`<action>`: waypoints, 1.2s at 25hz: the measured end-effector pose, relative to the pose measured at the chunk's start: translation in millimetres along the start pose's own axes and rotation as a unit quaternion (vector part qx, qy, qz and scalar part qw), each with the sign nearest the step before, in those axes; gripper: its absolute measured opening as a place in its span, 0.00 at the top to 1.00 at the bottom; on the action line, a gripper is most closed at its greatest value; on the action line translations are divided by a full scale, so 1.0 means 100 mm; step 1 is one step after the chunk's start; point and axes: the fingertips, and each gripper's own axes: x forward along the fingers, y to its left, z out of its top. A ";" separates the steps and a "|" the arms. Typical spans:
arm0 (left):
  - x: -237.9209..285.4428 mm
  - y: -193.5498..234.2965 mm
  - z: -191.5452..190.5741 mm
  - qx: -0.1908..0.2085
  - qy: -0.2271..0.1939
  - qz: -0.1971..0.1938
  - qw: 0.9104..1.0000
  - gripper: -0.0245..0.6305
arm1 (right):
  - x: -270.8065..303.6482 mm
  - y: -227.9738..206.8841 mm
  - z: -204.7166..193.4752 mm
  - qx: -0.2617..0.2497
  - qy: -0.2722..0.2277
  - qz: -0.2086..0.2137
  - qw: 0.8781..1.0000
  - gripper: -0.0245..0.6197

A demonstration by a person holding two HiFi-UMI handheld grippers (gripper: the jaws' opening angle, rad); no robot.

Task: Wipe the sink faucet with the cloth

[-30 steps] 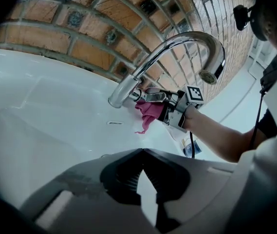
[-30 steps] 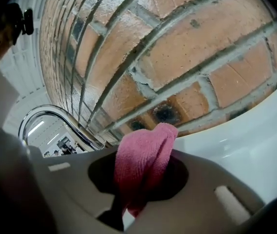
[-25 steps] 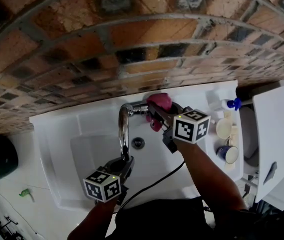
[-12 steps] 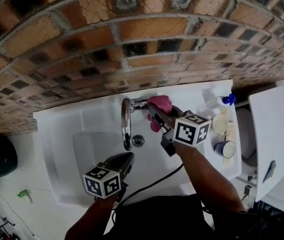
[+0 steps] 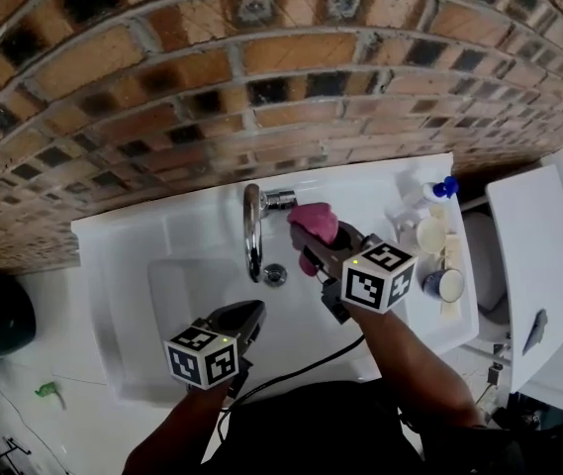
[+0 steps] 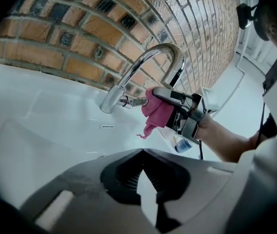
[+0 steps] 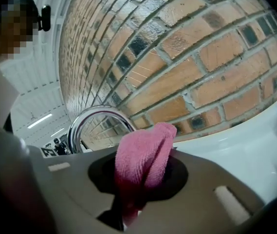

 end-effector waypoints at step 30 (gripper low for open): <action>-0.17 0.36 -0.23 -0.033 0.038 0.024 0.998 0.96 | 0.86 -0.32 -0.67 0.064 0.051 -0.040 0.996 0.85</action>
